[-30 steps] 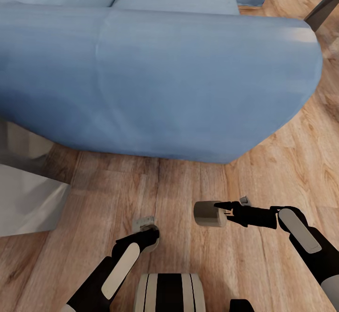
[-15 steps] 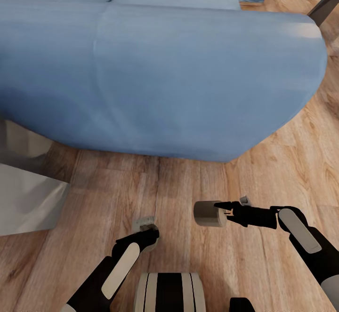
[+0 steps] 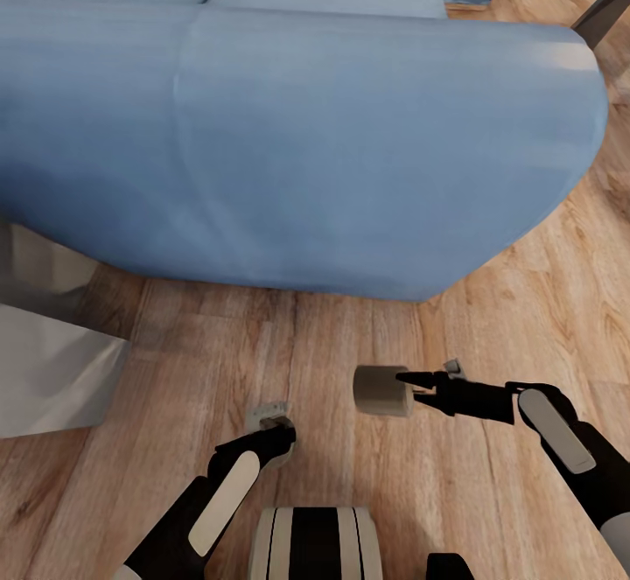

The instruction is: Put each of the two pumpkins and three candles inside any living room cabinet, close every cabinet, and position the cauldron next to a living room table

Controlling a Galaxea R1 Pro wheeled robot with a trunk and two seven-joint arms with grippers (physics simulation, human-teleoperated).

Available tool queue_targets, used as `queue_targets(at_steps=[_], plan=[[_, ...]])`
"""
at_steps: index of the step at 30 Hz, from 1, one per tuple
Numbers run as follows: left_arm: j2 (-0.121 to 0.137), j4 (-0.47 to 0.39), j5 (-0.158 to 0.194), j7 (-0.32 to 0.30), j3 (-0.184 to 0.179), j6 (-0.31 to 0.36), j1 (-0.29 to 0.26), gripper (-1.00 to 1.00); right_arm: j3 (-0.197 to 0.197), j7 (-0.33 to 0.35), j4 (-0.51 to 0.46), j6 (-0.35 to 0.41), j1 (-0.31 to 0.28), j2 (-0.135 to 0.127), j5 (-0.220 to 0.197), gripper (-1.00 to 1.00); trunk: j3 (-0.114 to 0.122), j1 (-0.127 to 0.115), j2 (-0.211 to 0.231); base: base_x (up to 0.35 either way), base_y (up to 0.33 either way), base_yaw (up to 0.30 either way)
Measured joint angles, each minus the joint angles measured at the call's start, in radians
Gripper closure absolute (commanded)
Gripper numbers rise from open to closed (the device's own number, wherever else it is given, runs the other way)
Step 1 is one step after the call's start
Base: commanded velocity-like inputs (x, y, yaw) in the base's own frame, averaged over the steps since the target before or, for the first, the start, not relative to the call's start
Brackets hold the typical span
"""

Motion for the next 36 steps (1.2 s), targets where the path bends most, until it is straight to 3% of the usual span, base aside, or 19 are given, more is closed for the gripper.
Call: queue_targets(at_steps=[6, 25, 26, 36], plan=[[0.0, -0.001, -0.002, 0.0, 0.0, 0.0, 0.0, -1.0, 0.0, 0.021, 0.003, 0.0, 0.0, 0.001, 0.024, 1.0, 0.0, 0.0, 0.0, 0.0, 0.0, 0.0], [0.0, -0.001, 0.0, 0.001, 0.0, 0.0, 0.0, -1.0, 0.0, 0.022, 0.003, 0.0, 0.0, 0.001, 0.027, 1.0, 0.0, 0.0, 0.0, 0.0, 0.0, 0.0], [0.0, 0.0, 0.0, 0.001, 0.0, 0.001, 0.0, 1.0, 0.0, 0.022, 0.003, 0.0, 0.0, 0.001, 0.027, 1.0, 0.0, 0.0, 0.0, 0.0, 0.0, 0.0], [0.001, -0.001, 0.002, 0.001, 0.0, -0.001, 0.0, 1.0, 0.0, 0.022, 0.003, 0.0, 0.0, 0.001, 0.027, 1.0, 0.0, 0.0, 0.0, 0.0, 0.0, 0.0]])
